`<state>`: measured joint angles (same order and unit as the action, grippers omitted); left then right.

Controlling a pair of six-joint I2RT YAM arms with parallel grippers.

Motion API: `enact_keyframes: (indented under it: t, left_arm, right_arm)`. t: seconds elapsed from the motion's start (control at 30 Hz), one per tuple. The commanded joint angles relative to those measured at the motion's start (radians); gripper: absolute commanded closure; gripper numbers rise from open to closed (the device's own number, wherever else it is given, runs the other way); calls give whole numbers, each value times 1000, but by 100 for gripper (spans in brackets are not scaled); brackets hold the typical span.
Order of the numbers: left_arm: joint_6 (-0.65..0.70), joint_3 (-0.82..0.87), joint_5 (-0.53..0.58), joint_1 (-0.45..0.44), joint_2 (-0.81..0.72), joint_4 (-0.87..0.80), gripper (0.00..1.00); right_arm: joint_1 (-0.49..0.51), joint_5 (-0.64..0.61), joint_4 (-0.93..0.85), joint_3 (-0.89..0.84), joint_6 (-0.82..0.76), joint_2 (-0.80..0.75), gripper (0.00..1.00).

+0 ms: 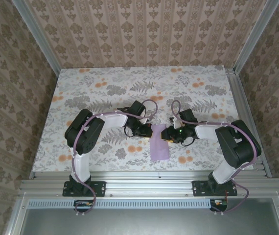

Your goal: Fold a paper plane with a square sheet of paper (pick it up from the middle)

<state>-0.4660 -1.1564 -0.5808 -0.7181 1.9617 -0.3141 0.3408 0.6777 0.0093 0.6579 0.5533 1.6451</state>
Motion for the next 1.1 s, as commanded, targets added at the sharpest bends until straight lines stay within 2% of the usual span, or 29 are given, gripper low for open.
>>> enact_keyframes:
  t: [0.0, 0.53, 0.77, 0.83, 1.07]
  left_arm:
    - [19, -10, 21, 5, 13, -88, 100]
    - [32, -37, 39, 11, -3, -140, 100]
    - [52, -52, 82, 12, -2, -180, 100]
    - [54, -58, 84, 12, -4, -184, 96]
    - [50, -77, 72, 15, -4, -182, 92]
  right_arm:
    - [10, 9, -21, -10, -25, 31, 63]
    - [22, -29, -58, -20, -69, 52, 63]
    - [36, -57, -86, -10, -86, 62, 63]
    - [42, -70, -98, -6, -94, 65, 63]
    - [59, -93, -113, 3, -101, 74, 63]
